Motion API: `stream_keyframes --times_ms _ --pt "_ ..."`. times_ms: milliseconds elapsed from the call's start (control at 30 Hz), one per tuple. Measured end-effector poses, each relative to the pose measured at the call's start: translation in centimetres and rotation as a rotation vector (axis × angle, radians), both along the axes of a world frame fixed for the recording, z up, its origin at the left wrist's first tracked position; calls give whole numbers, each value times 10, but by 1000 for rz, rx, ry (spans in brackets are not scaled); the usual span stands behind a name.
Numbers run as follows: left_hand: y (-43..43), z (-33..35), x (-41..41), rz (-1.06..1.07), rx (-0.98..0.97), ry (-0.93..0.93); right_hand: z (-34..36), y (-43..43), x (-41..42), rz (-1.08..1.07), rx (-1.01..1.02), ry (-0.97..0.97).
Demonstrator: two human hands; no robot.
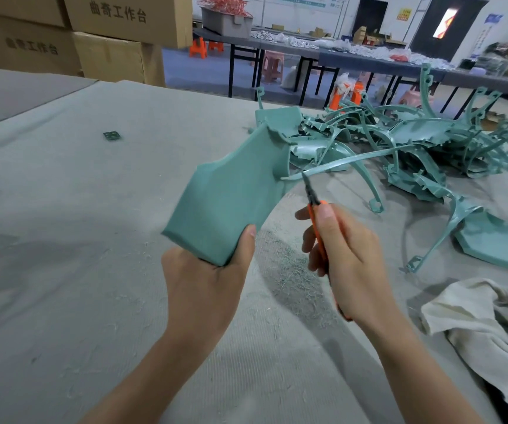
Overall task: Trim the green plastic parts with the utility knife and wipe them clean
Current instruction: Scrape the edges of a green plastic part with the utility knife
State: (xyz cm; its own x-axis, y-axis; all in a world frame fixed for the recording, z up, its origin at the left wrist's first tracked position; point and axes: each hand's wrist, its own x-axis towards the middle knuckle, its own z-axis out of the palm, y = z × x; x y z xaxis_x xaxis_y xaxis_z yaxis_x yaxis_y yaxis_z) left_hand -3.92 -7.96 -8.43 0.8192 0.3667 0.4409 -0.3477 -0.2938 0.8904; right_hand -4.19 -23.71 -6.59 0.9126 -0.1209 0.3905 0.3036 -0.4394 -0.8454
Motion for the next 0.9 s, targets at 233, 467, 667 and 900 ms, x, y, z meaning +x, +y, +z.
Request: stream_keyframes --times_ms 233,467,667,900 --pt "2 -1 2 -68 -41 34 7 -4 1 280 567 352" --pt "0 -1 3 -89 -1 -2 12 -7 3 449 836 547" --pt "2 -1 2 -106 42 -27 14 -12 4 490 867 627" --pt "2 -6 2 -95 156 -97 14 -14 5 517 915 697"
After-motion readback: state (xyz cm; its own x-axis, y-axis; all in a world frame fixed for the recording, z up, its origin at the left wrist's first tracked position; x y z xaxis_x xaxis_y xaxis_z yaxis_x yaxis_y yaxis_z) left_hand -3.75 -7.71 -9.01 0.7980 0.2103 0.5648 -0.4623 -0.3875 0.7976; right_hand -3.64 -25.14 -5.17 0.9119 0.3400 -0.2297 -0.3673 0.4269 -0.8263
